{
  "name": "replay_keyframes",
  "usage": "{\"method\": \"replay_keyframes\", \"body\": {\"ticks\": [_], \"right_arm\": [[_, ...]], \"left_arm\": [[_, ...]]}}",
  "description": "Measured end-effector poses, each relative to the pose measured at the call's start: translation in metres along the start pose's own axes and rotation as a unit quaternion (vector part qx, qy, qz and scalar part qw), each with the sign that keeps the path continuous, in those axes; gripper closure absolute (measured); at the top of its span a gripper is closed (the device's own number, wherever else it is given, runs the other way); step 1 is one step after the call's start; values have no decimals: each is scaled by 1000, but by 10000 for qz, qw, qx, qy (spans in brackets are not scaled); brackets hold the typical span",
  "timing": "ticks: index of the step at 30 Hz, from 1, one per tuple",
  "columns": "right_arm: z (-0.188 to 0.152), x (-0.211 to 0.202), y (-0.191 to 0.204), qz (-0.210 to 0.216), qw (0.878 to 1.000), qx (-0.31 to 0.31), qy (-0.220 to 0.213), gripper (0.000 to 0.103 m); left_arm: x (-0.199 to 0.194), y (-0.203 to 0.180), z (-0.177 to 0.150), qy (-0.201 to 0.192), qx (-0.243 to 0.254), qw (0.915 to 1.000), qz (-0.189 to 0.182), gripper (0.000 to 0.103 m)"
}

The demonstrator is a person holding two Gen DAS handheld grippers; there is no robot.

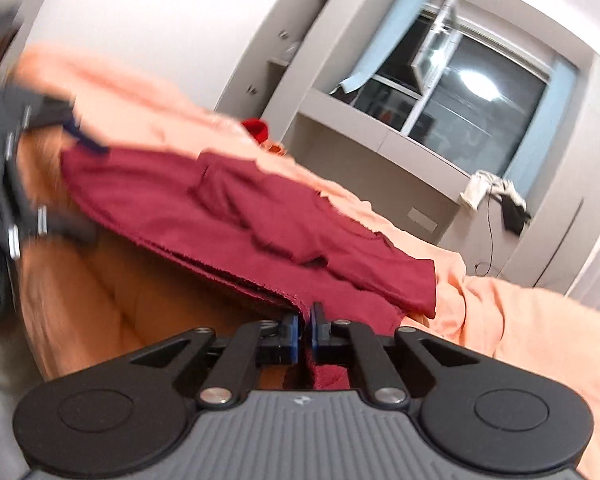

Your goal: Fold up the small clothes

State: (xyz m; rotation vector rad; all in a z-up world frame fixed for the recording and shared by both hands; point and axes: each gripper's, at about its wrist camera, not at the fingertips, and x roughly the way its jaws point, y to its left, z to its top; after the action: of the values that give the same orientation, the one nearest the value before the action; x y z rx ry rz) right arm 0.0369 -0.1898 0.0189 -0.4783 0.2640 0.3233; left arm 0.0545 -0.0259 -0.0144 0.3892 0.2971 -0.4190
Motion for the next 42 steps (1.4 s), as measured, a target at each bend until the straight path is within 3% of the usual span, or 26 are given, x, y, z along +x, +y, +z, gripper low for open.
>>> {"method": "replay_keyframes", "body": {"ticks": [4,6,10,13,17,19,29,35,42], "right_arm": [[5,-9,-13,-71,9997,155,-184,97],[5,-12,-16,-136,9995,134,-249,97],[-1,-20,-17,-228,9989,284,-288,97],[-6,-22,-21,-345,9981,422,-294,97],[-10,-25,-15,-450,9980,349,-281,97],[-10,-26,-8,-549,9979,176,-296,98],[-7,-71,-11,-1088,9915,285,-654,99],[1,-137,-12,-1217,9870,434,-957,99],[21,-180,-22,-1282,9797,607,-1419,98]], "left_arm": [[21,-17,-5,370,514,9971,433,5],[28,-13,-5,523,527,9943,763,15],[23,16,-4,473,-103,9891,1393,46],[18,28,-7,512,-227,9781,2002,61],[12,34,-9,552,-318,9749,2131,91],[6,30,-7,452,-272,9756,2131,97],[-46,19,18,-649,-342,9730,2188,98],[-108,-5,34,-985,364,9737,2023,98],[-175,-9,64,-1275,294,9786,1589,98]]}}
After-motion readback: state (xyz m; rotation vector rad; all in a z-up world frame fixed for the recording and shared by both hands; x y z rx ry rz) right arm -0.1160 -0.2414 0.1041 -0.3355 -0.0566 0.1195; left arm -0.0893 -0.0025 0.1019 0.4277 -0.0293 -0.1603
